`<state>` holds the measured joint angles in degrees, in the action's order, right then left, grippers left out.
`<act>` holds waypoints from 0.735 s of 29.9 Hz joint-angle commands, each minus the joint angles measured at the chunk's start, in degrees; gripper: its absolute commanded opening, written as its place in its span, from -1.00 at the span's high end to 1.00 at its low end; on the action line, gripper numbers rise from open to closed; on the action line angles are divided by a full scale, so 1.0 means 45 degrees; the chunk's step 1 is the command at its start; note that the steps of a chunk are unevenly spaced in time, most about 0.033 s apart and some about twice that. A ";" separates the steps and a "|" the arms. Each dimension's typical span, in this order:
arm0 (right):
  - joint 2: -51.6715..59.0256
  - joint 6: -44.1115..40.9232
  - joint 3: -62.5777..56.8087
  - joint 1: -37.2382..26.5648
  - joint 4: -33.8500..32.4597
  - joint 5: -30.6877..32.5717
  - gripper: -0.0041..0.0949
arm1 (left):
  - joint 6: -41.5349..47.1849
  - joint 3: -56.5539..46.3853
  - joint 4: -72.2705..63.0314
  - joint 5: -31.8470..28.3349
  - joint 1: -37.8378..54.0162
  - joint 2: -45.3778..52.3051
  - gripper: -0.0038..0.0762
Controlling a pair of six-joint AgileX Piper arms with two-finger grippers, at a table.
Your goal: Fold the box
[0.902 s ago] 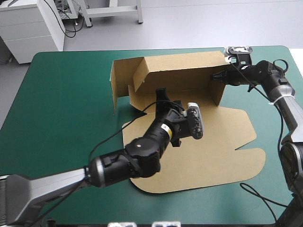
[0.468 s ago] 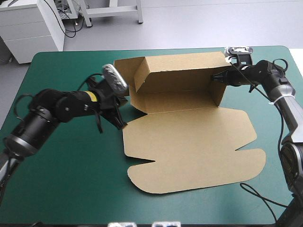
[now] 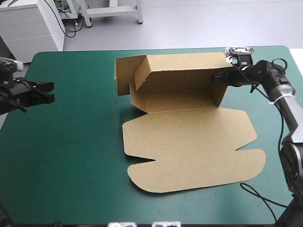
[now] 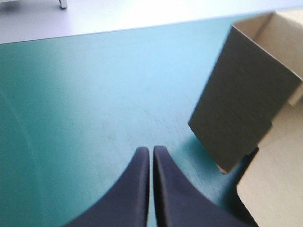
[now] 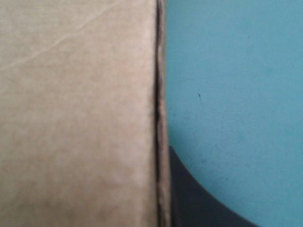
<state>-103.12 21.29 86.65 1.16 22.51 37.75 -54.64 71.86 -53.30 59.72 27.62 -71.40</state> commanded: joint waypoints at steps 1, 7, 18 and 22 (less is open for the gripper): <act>0.0517 -0.0214 0.0295 -0.0038 -0.0316 0.0237 0.94 | -0.0966 -0.0606 -0.3089 -0.0138 0.1766 0.0350 0.88; 0.0490 -0.0920 0.0999 -0.0038 -0.1017 0.1803 0.94 | -0.1777 -0.1569 -0.3463 -0.0415 0.1851 0.0350 0.88; 0.0490 -0.1718 0.4227 -0.0038 -0.2260 0.7172 0.94 | -0.1802 -0.1621 -0.3932 -0.0713 0.1743 0.0163 0.88; 0.0842 -0.2550 0.4447 -0.0038 -0.2041 0.7510 0.94 | -0.1802 -0.1621 -0.4075 -0.0171 0.1640 -0.0040 0.88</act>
<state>-103.45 12.53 104.30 1.23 10.92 70.49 -62.52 63.15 -67.09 58.20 35.64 -72.37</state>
